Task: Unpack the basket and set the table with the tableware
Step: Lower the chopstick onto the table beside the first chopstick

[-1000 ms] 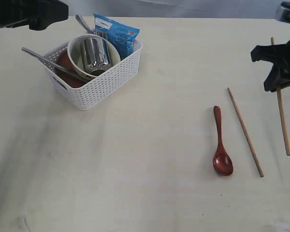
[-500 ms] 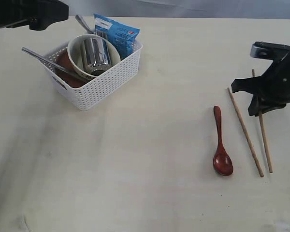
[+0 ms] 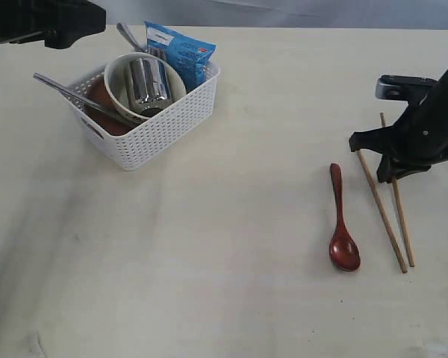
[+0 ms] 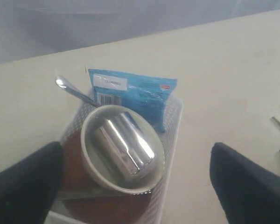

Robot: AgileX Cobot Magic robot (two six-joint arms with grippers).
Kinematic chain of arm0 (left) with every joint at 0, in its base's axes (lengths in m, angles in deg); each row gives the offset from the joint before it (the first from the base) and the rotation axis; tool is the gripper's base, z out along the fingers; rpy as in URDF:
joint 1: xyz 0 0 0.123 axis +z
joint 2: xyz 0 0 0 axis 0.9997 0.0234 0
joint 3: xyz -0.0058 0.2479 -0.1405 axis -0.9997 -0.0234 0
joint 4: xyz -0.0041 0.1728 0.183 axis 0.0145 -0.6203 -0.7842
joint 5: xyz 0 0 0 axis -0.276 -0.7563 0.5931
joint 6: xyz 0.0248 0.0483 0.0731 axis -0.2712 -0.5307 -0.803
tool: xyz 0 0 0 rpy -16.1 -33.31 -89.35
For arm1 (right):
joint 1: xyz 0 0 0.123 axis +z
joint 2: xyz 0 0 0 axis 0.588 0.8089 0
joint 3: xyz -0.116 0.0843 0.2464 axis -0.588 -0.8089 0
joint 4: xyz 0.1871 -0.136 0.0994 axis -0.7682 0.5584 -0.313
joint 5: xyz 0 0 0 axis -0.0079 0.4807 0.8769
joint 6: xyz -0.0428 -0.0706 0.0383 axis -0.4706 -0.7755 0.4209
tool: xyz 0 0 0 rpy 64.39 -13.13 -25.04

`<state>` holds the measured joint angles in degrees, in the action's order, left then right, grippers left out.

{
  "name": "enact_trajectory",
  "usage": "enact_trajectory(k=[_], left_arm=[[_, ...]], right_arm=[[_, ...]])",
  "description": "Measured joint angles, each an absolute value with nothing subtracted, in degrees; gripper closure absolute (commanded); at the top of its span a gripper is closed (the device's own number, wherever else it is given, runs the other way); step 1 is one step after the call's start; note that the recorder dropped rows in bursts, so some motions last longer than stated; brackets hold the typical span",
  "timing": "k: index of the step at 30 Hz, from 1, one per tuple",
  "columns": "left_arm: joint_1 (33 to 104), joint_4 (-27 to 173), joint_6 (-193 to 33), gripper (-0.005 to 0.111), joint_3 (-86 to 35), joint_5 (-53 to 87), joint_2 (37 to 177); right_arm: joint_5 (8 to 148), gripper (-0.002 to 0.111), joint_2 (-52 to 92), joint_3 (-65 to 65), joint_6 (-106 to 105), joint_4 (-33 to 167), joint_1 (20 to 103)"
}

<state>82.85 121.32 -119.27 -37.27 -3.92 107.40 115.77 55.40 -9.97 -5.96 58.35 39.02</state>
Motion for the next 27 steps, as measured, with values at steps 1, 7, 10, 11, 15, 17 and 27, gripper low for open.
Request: enact_trajectory(k=[1, 7, 10, 11, 15, 17, 27], left_arm=[[82.9, 121.3, -119.3, 0.027, -37.3, -3.9, 107.4], [82.9, 121.3, -119.5, 0.027, -37.3, -3.9, 107.4], [82.9, 121.3, -119.5, 0.027, -37.3, -3.9, 107.4], [82.9, 121.3, -119.5, 0.027, -37.3, -3.9, 107.4], [82.9, 121.3, -119.5, 0.027, -37.3, -4.2, 107.4], [82.9, 121.3, -119.5, 0.027, -37.3, -4.3, 107.4], [82.9, 121.3, -119.6, 0.027, -37.3, -4.7, 107.4]], right_arm=[[115.8, 0.108, 55.4, -10.0, -6.0, 58.5, 39.0], [115.4, 0.108, 55.4, -10.0, -6.0, 59.3, 39.0], [115.3, 0.108, 55.4, -10.0, -6.0, 59.4, 39.0], [115.3, 0.108, 55.4, -10.0, -6.0, 59.4, 39.0], [115.3, 0.108, 55.4, -10.0, -6.0, 59.4, 39.0], [115.3, 0.108, 55.4, -10.0, -6.0, 59.4, 39.0], [115.8, 0.069, 55.4, -10.0, -6.0, 59.4, 39.0]])
